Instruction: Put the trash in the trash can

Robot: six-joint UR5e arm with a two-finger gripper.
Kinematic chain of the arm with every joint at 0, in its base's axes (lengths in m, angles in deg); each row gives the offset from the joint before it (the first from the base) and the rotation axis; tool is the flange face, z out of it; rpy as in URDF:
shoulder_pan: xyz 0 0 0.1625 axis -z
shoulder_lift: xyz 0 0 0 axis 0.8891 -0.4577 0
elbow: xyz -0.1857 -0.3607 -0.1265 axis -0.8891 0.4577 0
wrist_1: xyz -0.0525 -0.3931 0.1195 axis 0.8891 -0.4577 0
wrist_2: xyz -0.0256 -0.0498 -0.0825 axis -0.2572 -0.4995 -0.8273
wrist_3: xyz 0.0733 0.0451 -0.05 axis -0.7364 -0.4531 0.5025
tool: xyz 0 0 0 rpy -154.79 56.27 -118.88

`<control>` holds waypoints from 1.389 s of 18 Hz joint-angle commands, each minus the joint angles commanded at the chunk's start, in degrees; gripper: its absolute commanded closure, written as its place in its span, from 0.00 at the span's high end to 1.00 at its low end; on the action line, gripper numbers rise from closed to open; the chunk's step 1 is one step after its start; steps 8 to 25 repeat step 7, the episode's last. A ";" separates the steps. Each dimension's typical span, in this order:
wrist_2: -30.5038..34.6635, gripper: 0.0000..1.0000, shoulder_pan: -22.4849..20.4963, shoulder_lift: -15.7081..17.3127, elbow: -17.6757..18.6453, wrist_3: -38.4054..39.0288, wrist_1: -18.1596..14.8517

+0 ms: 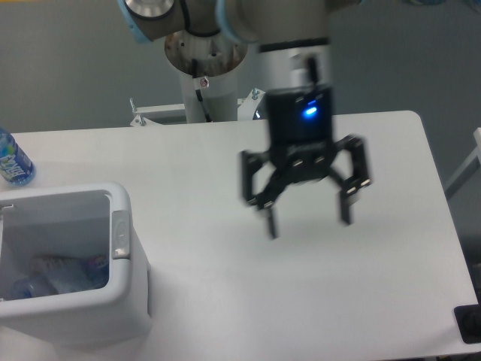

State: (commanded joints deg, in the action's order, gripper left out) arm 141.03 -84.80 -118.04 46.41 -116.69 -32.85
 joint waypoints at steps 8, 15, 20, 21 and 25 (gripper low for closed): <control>7.30 1.00 -4.31 4.14 4.50 -28.69 -8.44; 7.30 1.00 -4.31 4.14 4.50 -28.69 -8.44; 7.30 1.00 -4.31 4.14 4.50 -28.69 -8.44; 7.30 1.00 -4.31 4.14 4.50 -28.69 -8.44; 7.30 1.00 -4.31 4.14 4.50 -28.69 -8.44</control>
